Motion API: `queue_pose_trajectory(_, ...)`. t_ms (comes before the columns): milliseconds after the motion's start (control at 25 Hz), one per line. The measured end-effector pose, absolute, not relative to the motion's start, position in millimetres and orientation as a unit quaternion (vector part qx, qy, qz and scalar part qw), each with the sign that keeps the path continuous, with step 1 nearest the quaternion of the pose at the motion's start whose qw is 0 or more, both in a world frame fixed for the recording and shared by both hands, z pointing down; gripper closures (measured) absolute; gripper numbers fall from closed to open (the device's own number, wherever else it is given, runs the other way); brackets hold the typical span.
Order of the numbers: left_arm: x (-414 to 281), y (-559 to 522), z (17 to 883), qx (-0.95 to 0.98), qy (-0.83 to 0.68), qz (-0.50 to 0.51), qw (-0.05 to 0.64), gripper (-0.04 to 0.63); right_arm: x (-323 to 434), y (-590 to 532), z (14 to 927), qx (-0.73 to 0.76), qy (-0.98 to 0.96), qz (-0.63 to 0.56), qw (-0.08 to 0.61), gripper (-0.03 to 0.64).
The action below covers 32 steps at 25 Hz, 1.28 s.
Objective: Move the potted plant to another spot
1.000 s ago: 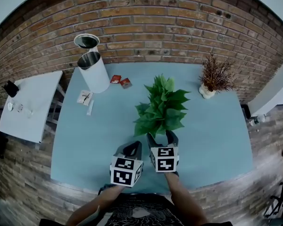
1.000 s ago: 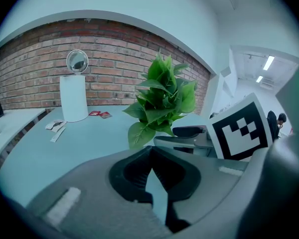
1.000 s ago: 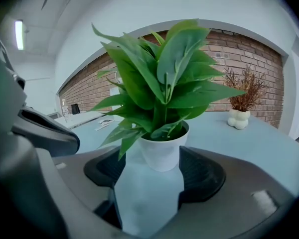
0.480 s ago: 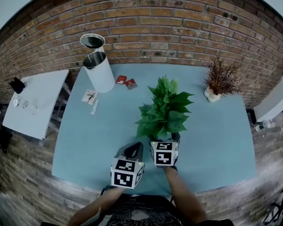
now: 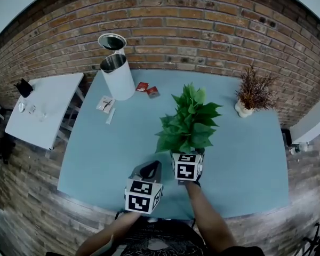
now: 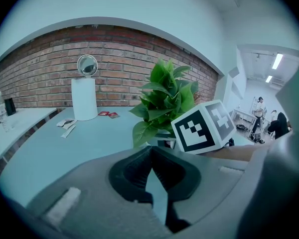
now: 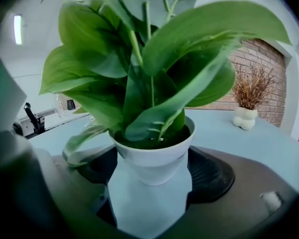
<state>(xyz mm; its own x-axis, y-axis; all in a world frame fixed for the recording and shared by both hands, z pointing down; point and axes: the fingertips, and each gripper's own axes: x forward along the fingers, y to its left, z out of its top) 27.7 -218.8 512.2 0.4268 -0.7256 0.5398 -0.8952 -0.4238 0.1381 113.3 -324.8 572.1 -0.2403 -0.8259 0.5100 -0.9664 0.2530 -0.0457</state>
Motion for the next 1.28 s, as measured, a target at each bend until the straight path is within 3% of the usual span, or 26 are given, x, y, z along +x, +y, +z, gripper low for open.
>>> queue_pose_trajectory(1280,18,-190,516,0.811,-0.504,0.200,0.221,0.598,111,-286,573,0.577,-0.766,0.181,0.218,0.195)
